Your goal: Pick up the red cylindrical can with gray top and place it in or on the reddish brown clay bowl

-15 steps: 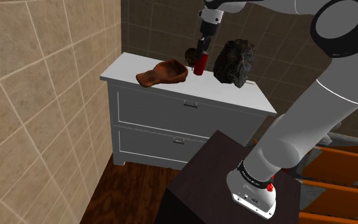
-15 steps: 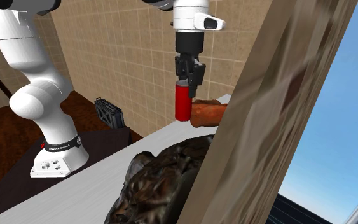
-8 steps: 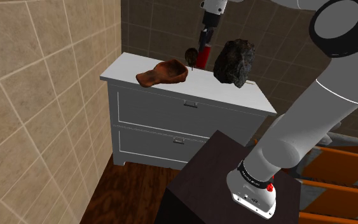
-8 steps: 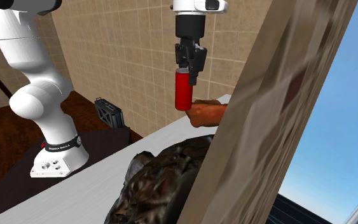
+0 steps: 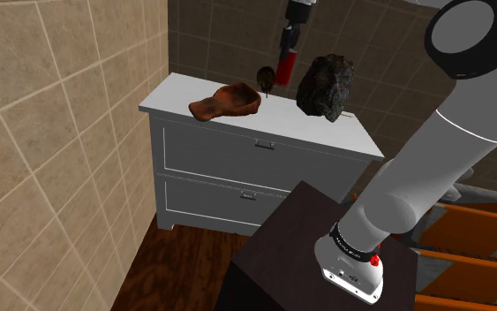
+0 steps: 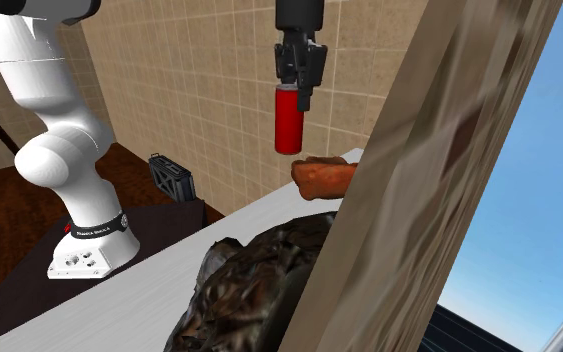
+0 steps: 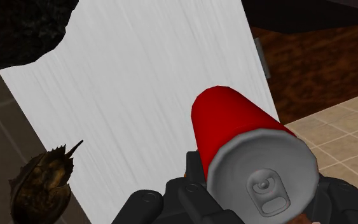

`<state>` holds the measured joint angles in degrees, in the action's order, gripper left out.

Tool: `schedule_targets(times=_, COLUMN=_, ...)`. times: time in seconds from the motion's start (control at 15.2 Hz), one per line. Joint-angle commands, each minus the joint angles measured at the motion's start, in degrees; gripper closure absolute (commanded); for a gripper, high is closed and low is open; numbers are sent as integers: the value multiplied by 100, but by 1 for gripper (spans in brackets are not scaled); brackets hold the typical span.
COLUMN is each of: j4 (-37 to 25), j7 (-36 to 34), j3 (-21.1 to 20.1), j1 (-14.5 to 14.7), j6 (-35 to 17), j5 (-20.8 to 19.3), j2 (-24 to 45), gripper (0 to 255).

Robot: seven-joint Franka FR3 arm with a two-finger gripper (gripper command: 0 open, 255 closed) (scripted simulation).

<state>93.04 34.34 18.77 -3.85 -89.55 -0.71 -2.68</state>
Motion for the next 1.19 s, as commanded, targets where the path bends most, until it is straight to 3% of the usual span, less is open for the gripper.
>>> schedule_targets(times=0.0, j4=-156, j7=16, j3=7, j1=-6, j6=120, j5=12, j2=39, gripper=255)
schedule_targets(times=0.59, j4=-2243, j7=-758, j3=-345, j1=337, j6=837, j5=415, j2=1458, gripper=255)
schedule_targets(times=0.79, j4=-3354, j7=-999, j3=-437, j1=385, j6=1259, j5=576, j2=2158, gripper=255)
schedule_targets(times=0.86, j4=-4239, j7=-1142, j3=-489, j1=369, j6=1614, j5=693, j2=2690, gripper=255)
schedule_targets(times=1.12, j4=-3384, j7=-1148, j3=-494, j1=473, j6=1088, j5=603, j2=2357, gripper=255)
